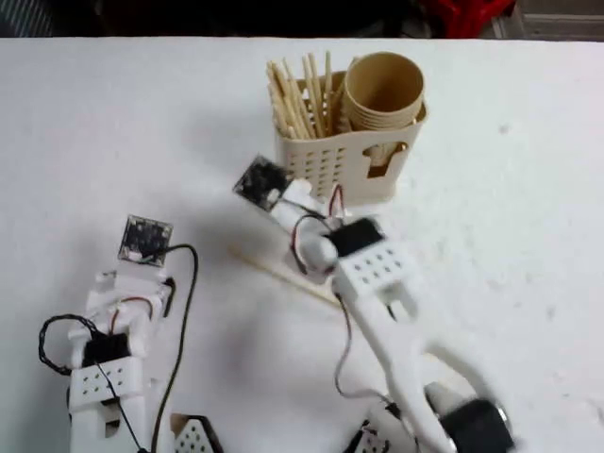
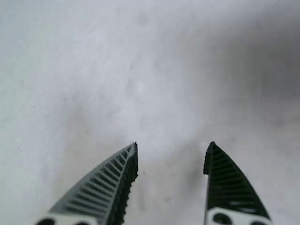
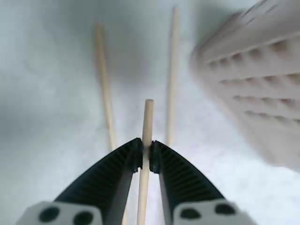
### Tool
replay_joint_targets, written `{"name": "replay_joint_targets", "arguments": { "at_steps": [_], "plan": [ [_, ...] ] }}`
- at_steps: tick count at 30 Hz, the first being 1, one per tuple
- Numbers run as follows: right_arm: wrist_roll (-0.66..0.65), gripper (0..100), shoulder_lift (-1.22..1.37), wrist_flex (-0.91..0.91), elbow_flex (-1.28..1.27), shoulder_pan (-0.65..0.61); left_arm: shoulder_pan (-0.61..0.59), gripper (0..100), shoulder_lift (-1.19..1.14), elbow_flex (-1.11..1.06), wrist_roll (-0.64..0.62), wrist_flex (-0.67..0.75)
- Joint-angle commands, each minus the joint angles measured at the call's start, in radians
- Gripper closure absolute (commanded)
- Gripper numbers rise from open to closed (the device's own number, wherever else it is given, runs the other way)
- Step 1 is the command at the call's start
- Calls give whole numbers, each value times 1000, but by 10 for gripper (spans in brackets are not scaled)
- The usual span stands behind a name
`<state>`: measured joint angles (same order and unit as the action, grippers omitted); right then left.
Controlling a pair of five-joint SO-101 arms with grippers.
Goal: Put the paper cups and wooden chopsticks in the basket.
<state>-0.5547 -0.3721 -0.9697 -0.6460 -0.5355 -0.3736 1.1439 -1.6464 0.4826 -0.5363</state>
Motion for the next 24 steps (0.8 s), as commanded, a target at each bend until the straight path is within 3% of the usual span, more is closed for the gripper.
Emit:
{"name": "replay_joint_targets", "arguments": {
  "at_steps": [1, 5, 10, 17, 24],
  "plan": [
    [40, 983, -289, -65, 192, 5, -7, 766, 12, 5, -5, 21],
    [106, 983, -349, -153, 485, 4, -7, 766, 12, 5, -5, 21],
    [213, 982, -303, -39, 726, 4, -7, 766, 12, 5, -5, 21],
    [216, 981, -177, 375, 753, 4, -7, 766, 12, 5, -5, 21],
    [215, 981, -70, 401, 752, 18, -7, 766, 12, 5, -5, 21]
  ]
}}
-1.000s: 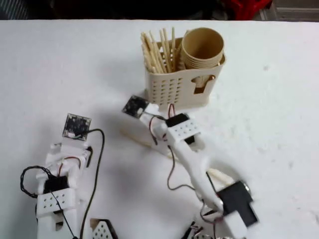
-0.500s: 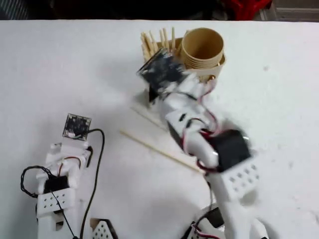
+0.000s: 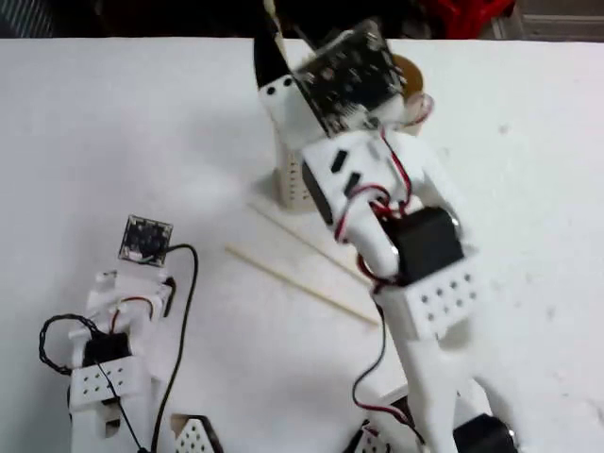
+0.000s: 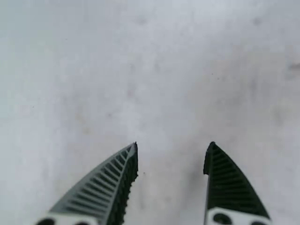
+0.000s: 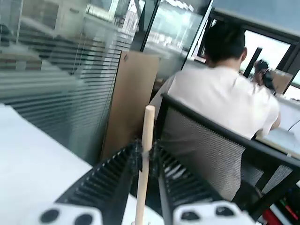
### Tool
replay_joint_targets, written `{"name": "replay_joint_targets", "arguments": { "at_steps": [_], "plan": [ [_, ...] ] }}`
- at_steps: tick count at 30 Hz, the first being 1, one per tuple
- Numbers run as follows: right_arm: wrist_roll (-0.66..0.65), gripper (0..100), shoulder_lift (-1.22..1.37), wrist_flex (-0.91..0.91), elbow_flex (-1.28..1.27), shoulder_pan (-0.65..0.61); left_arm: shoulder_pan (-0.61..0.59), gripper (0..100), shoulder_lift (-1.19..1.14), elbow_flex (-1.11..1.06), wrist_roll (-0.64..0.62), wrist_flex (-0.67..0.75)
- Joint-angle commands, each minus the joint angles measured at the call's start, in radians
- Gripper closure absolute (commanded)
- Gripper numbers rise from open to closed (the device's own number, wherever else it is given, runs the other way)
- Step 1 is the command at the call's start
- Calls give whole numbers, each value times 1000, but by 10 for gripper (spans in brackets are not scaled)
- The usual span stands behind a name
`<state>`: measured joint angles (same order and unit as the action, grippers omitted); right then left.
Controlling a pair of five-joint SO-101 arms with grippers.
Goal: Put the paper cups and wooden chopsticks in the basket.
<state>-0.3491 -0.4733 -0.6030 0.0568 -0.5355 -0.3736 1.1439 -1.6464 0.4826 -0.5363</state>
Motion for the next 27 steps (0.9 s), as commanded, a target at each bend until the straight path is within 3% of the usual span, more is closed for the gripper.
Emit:
{"name": "replay_joint_targets", "arguments": {
  "at_steps": [1, 10, 20, 27],
  "plan": [
    [9, 981, 41, 35, 49, 31, -7, 766, 12, 5, -5, 21],
    [12, 980, 107, 25, 48, 159, -7, 766, 12, 5, -5, 21],
    [12, 979, 136, -13, 0, 163, -7, 766, 12, 5, -5, 21],
    [11, 832, 131, -16, -49, 163, -7, 766, 12, 5, -5, 21]
  ]
}}
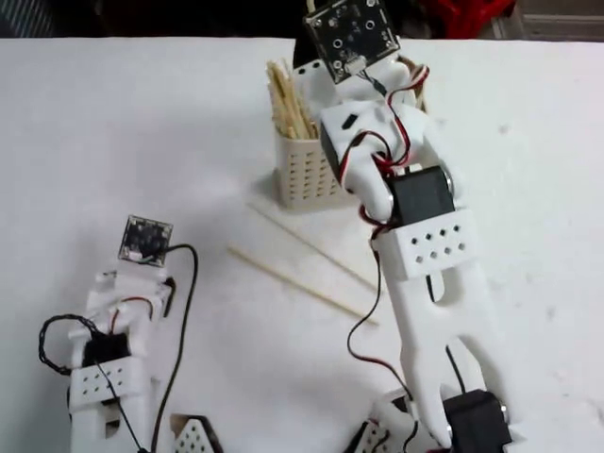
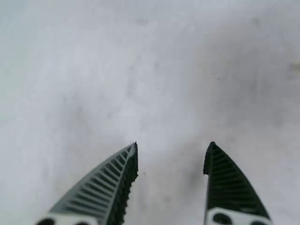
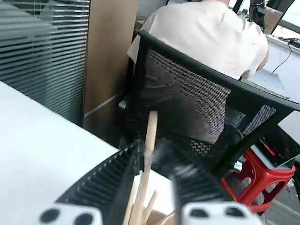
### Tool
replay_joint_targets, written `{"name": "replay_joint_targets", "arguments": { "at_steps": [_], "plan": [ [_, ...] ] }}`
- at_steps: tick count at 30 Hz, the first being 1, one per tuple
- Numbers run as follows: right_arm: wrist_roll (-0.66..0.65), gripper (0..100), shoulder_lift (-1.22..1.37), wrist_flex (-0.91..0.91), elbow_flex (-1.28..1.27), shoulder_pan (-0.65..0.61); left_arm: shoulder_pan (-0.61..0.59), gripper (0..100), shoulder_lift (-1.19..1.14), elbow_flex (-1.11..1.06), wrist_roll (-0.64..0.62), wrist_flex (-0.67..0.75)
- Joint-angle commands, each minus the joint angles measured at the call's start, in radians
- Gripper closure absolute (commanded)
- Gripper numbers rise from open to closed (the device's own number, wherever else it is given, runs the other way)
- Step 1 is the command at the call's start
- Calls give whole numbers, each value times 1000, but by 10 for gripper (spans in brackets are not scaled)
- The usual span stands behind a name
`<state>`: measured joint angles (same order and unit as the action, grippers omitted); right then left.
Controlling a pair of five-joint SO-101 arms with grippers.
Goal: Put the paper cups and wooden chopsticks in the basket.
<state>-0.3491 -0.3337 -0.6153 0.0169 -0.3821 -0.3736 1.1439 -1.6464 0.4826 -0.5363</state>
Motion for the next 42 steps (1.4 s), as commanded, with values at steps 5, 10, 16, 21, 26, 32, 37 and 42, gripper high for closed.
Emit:
{"name": "replay_joint_targets", "arguments": {
  "at_steps": [5, 10, 16, 21, 26, 32, 37, 42],
  "plan": [
    [11, 890, -10, -5, -63, 10, -7, 766, 12, 5, -5, 21],
    [11, 959, -67, -199, -84, 5, -7, 766, 12, 5, -5, 21],
    [-44, 981, -189, -656, -89, -30, -7, 766, 12, 5, -5, 21],
    [-160, 981, -225, -802, -229, -170, -7, 766, 12, 5, -5, 21],
    [-161, 919, -237, -691, -500, -311, -7, 766, 12, 5, -5, 21],
    [-190, 848, -91, -403, -721, -377, -7, 766, 12, 5, -5, 21],
    [-189, 857, 134, -239, -726, -361, -7, 766, 12, 5, -5, 21],
    [-193, 857, 282, -120, -724, -341, -7, 766, 12, 5, -5, 21]
  ]
}}
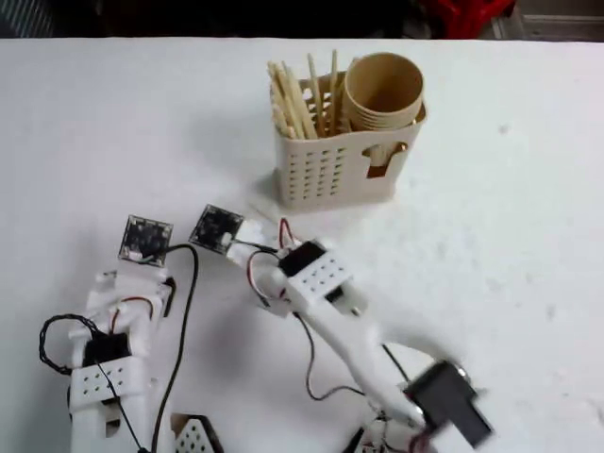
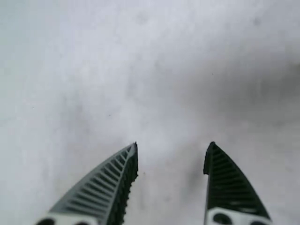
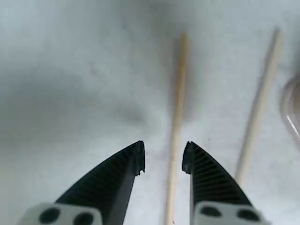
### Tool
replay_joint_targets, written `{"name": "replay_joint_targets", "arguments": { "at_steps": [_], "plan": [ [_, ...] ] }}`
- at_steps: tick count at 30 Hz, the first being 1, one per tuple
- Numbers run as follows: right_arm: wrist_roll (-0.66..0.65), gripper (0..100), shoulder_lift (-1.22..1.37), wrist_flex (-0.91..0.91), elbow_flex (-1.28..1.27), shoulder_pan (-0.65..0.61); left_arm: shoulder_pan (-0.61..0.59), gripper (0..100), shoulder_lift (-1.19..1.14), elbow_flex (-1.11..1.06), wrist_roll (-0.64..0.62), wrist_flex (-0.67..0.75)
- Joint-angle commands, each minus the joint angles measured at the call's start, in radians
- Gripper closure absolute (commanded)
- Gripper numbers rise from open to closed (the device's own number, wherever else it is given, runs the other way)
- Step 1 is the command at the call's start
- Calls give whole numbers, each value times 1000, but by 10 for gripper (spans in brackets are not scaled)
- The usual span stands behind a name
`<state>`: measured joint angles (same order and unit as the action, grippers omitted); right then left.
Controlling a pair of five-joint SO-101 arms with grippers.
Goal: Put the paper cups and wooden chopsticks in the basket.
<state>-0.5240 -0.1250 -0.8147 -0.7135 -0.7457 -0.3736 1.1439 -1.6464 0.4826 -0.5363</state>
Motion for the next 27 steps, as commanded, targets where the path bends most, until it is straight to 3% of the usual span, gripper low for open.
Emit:
{"name": "replay_joint_targets", "arguments": {
  "at_steps": [1, 11, 16, 19, 27],
  "plan": [
    [-18, 857, 87, 88, 6, 31, -7, 766, 12, 5, -5, 21],
    [-14, 863, 194, 94, 64, 93, -7, 766, 12, 5, -5, 21],
    [-14, 989, 193, 90, 68, 93, -7, 766, 12, 5, -5, 21],
    [-12, 977, 189, 50, 84, 93, -7, 766, 12, 5, -5, 21],
    [71, 982, -111, -127, 101, 93, -7, 766, 12, 5, -5, 21]
  ]
}}
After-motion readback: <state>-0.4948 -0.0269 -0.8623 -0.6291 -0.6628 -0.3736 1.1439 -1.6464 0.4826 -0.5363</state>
